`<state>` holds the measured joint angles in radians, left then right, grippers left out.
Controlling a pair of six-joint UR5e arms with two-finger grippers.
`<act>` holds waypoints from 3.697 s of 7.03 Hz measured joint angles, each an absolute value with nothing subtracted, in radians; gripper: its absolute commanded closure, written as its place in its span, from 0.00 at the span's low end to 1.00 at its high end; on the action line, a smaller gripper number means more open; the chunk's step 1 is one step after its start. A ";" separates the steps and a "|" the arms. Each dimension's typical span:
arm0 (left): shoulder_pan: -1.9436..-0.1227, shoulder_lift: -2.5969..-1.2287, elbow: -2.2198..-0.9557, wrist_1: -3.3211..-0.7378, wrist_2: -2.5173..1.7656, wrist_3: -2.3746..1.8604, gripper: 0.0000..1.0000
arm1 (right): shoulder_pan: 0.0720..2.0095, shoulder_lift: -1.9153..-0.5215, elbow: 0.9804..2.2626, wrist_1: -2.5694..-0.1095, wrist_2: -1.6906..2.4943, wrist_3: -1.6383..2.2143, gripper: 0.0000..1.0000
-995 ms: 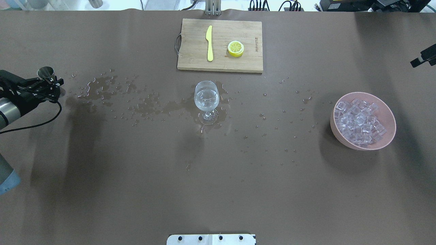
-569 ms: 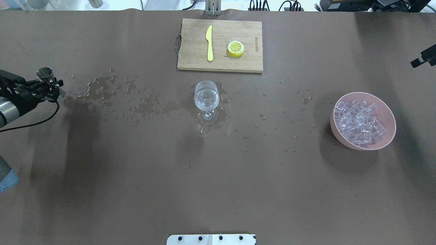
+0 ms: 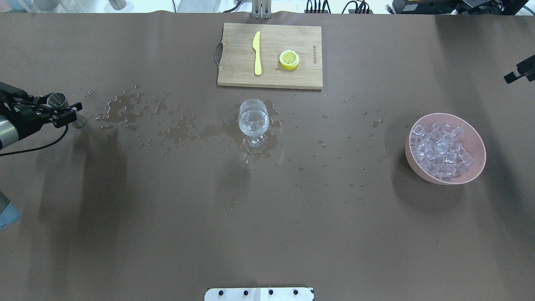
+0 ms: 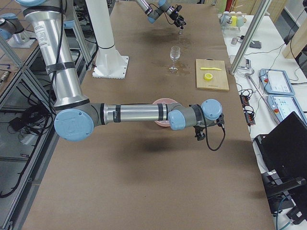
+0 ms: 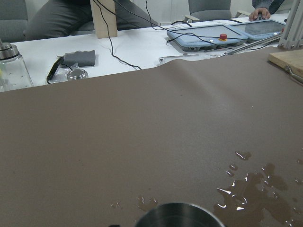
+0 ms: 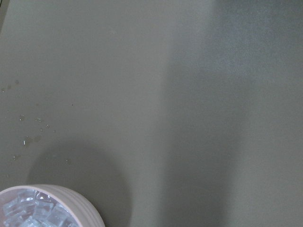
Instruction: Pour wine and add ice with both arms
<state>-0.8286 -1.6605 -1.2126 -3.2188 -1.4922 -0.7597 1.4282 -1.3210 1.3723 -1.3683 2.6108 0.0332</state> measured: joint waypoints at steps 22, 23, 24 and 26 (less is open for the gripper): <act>-1.499 -1.569 -1.436 -2.254 -2.295 -0.346 0.01 | 0.952 -1.542 1.910 -1.373 2.157 0.547 0.15; -1.499 -1.569 -1.434 -2.256 -2.296 -0.346 0.01 | 0.935 -1.538 1.905 -1.373 2.150 0.541 0.17; -1.499 -1.569 -1.432 -2.258 -2.296 -0.346 0.01 | 0.918 -1.534 1.899 -1.372 2.142 0.539 0.19; -1.499 -1.568 -1.430 -2.260 -2.295 -0.345 0.01 | 0.897 -1.532 1.883 -1.371 2.121 0.521 0.21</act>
<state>-1.4987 -1.5680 -1.4301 -2.2597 -2.2954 -0.3452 0.8971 -1.5318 1.8826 -1.3711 2.1206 0.5207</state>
